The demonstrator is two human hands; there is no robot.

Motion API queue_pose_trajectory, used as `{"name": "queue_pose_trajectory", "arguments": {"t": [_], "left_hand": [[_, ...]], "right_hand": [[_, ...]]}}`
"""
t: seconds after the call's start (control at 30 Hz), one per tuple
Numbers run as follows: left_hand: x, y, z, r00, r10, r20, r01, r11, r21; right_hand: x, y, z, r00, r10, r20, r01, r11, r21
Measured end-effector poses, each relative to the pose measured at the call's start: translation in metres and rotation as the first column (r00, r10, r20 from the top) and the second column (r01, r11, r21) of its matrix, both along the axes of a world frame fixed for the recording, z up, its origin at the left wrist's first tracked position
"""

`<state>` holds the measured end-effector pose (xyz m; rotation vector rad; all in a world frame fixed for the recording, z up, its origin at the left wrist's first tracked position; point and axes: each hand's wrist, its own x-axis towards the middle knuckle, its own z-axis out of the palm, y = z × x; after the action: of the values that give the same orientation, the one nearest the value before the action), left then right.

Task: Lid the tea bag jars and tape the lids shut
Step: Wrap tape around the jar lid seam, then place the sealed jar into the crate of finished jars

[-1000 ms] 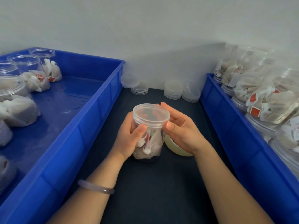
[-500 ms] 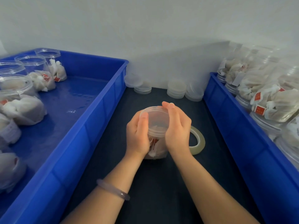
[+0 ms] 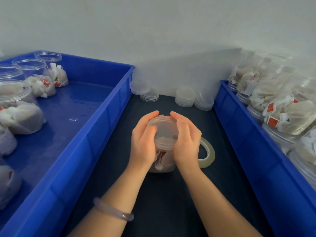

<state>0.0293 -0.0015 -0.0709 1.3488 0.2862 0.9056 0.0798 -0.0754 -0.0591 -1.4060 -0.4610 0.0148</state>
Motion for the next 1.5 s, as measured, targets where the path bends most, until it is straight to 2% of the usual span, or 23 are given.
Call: {"name": "queue_pose_trajectory", "arguments": {"t": [0.1, 0.2, 0.6, 0.83, 1.03, 1.13, 1.23, 1.33, 1.5], "left_hand": [[0.002, -0.006, 0.0, 0.996, 0.091, -0.014, -0.089, 0.992, 0.089], [0.004, -0.007, 0.001, 0.992, 0.128, -0.003, -0.128, 0.991, 0.048], [0.014, 0.005, 0.001, 0.997, 0.073, -0.003, -0.073, 0.996, 0.06], [0.015, 0.004, 0.002, 0.996, 0.094, 0.003, -0.094, 0.993, 0.075], [0.014, 0.008, 0.004, 0.999, 0.015, -0.035, -0.011, 0.994, 0.106], [0.015, 0.009, 0.006, 0.998, -0.036, -0.045, 0.04, 0.995, 0.087], [0.016, 0.002, 0.01, 0.999, 0.012, -0.046, -0.008, 0.996, 0.086], [0.013, -0.008, 0.032, 1.0, 0.002, 0.021, -0.005, 0.993, 0.116], [0.002, -0.041, 0.103, 0.972, -0.084, 0.219, 0.054, 0.989, 0.139]], "right_hand": [[0.0, 0.0, 0.0, 1.0, 0.001, 0.009, -0.001, 1.0, 0.001], [0.0, 0.001, 0.0, 1.0, -0.004, 0.011, 0.004, 1.0, 0.0], [0.007, 0.006, -0.003, 0.999, -0.043, 0.015, 0.043, 0.999, 0.013], [0.007, 0.007, -0.002, 0.996, -0.067, 0.052, 0.066, 0.998, 0.021], [0.011, -0.002, 0.0, 0.996, 0.067, 0.063, -0.062, 0.995, -0.075], [0.007, -0.001, -0.002, 0.997, -0.002, 0.073, 0.009, 0.995, -0.1], [0.003, -0.001, 0.003, 0.995, -0.088, 0.041, 0.09, 0.995, -0.045], [-0.003, -0.01, 0.026, 0.992, -0.099, 0.084, 0.099, 0.995, -0.002], [-0.013, -0.045, 0.093, 0.979, -0.127, 0.16, 0.118, 0.991, 0.063]]}}
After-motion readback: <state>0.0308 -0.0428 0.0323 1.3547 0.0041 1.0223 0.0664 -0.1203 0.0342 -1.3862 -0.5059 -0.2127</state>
